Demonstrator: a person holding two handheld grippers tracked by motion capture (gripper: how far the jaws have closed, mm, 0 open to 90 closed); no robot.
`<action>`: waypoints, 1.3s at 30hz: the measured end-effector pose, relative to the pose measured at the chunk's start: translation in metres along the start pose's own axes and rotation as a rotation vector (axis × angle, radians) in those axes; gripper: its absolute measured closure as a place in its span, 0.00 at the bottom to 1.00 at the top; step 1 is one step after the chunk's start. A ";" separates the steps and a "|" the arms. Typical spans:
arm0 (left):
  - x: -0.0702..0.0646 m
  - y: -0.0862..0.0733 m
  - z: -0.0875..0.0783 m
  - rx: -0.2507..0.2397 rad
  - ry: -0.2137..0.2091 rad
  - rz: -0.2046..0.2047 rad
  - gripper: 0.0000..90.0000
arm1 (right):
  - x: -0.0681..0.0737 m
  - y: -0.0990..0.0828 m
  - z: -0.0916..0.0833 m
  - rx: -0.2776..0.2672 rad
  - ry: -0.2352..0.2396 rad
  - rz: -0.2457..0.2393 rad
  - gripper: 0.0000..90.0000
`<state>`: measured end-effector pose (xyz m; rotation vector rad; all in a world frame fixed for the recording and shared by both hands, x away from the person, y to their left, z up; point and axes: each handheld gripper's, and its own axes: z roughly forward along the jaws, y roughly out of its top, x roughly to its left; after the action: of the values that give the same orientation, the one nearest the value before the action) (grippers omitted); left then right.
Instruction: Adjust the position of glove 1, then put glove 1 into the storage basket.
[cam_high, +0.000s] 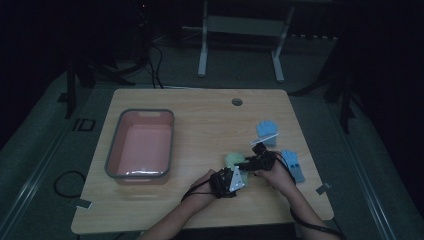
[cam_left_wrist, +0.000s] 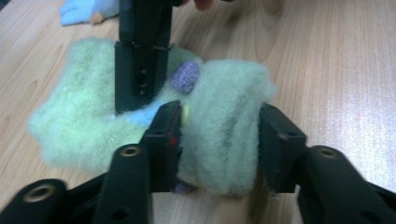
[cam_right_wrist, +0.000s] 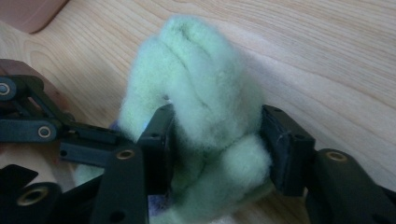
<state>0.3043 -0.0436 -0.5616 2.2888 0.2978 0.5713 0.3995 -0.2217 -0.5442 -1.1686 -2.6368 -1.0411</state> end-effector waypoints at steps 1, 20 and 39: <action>0.001 0.001 -0.001 0.003 -0.003 -0.004 0.74 | 0.004 0.001 -0.002 -0.004 -0.002 -0.015 0.73; 0.027 0.025 -0.041 0.017 0.048 0.042 0.81 | 0.031 0.028 -0.031 -0.109 -0.032 -0.068 0.81; 0.046 0.040 -0.077 0.036 0.095 0.086 0.82 | 0.054 0.064 -0.048 -0.142 -0.014 -0.106 0.81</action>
<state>0.3085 -0.0070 -0.4702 2.3217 0.2580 0.7251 0.3953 -0.1869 -0.4544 -1.0734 -2.7010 -1.2627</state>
